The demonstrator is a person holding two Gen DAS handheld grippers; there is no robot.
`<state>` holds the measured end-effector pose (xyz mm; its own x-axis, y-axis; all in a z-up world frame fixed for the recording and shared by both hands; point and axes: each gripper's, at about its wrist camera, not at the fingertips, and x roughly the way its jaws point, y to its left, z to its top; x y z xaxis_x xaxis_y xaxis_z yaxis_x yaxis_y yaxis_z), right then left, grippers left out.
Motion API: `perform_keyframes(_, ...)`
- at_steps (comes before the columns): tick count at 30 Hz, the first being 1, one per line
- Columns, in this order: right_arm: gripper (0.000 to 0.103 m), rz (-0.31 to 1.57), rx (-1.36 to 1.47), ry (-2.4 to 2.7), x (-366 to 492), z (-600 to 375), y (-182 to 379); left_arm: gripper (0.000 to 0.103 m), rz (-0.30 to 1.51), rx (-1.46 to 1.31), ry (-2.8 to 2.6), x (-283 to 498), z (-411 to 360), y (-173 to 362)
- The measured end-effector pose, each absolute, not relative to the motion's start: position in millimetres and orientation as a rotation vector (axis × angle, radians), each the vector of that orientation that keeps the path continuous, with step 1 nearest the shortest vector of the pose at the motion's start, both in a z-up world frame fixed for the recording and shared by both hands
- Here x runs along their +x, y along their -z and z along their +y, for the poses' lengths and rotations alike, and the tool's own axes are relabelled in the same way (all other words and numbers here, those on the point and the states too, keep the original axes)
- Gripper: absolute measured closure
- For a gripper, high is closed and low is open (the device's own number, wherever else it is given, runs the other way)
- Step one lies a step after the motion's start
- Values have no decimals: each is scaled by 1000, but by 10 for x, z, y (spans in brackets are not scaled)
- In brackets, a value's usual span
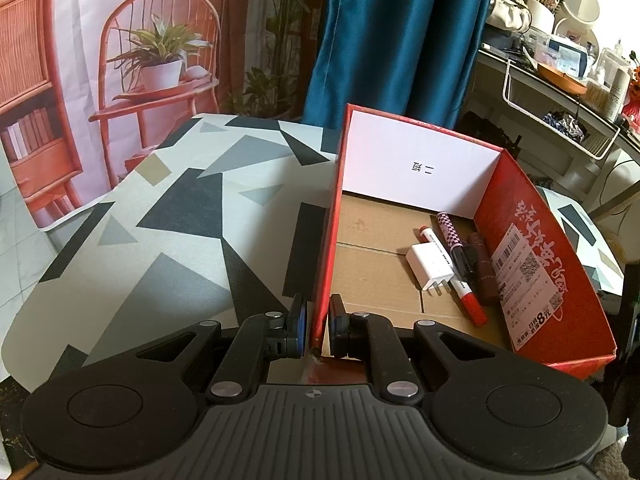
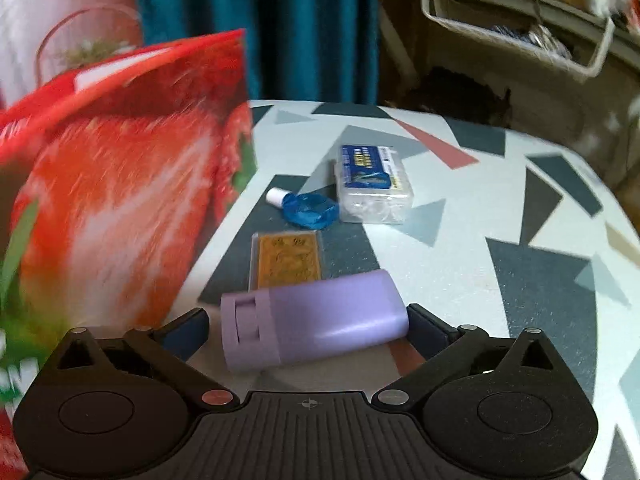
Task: Organize rigid objects
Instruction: 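Lower the right tool and grasp the lavender tube across its body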
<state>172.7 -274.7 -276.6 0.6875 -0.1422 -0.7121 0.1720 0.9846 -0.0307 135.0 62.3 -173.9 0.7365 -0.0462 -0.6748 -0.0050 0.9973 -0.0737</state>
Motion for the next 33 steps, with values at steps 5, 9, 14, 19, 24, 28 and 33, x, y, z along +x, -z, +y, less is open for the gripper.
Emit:
perform_keyframes(5, 11, 740, 80, 81, 1594, -2795, 2734, 90, 742, -73, 19, 1349, 606, 1738)
perform_keyframes(9, 18, 728, 70, 68, 1588, -2781, 2730, 90, 741, -79, 19, 1347, 613, 1738)
perform_keyframes(14, 19, 721, 25, 96, 1570, -2701, 2747, 90, 742, -82, 20, 1356, 621, 1738)
perform_keyframes(19, 20, 700, -55, 139, 1540, -2567, 2760, 90, 742, -86, 19, 1358, 624, 1738)
perform_keyframes(24, 20, 695, -55, 144, 1535, -2569, 2756, 90, 742, -85, 19, 1359, 623, 1740)
perform_keyframes(28, 20, 679, -41, 150, 1507, -2578, 2740, 90, 741, -85, 19, 1358, 624, 1741)
perform_keyframes(33, 20, 658, 61, 179, 1470, -2756, 2699, 90, 740, -81, 21, 1363, 620, 1743)
